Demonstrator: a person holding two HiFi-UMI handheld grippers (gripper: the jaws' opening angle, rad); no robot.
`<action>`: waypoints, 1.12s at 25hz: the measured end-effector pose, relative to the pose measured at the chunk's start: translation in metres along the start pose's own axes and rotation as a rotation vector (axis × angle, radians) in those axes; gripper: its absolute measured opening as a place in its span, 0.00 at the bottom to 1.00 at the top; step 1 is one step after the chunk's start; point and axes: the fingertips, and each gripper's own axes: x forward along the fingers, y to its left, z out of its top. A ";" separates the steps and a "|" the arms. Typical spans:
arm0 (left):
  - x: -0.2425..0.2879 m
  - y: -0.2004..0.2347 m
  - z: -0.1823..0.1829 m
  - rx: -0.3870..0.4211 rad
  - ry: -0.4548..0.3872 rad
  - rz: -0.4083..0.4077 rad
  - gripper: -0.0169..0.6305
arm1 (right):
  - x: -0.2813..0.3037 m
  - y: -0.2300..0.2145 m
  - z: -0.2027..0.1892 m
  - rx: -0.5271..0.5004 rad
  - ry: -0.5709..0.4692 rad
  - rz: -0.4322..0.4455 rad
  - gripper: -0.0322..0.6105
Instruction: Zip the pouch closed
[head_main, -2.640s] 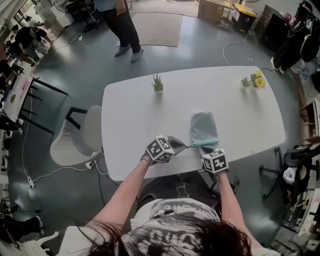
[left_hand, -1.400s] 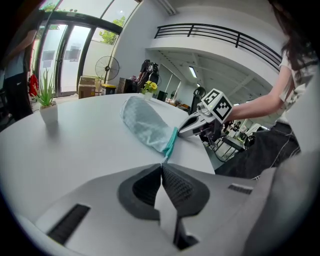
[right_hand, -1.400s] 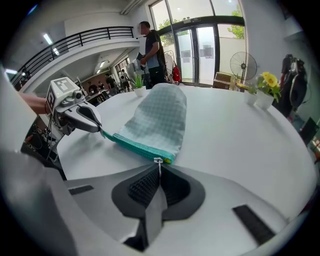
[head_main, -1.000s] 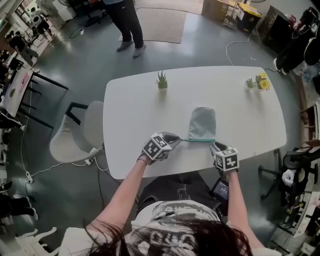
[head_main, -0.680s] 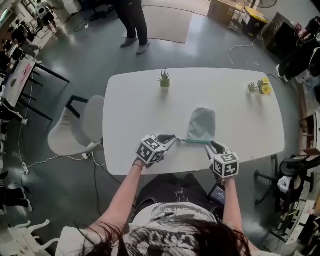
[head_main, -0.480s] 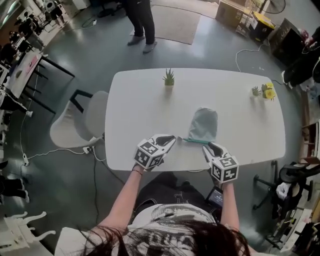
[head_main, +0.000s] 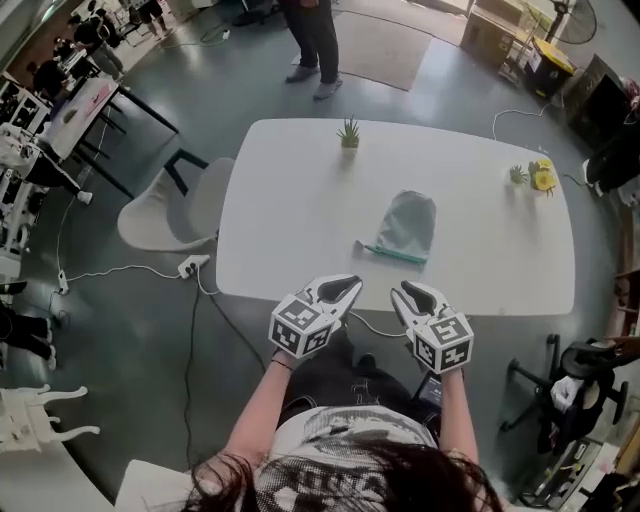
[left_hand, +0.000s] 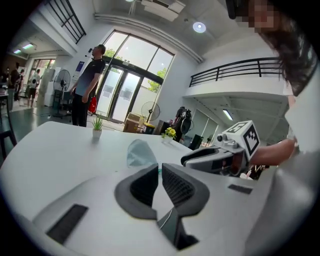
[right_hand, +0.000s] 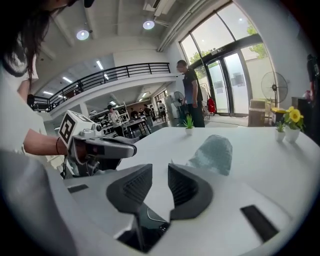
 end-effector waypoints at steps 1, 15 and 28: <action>-0.003 -0.009 -0.001 0.005 -0.005 0.006 0.05 | -0.005 0.005 -0.001 -0.007 -0.009 0.013 0.20; -0.061 -0.086 -0.022 0.030 -0.074 0.107 0.05 | -0.060 0.075 -0.009 -0.096 -0.104 0.124 0.10; -0.079 -0.112 -0.011 0.088 -0.124 0.142 0.05 | -0.082 0.096 -0.006 -0.121 -0.166 0.186 0.05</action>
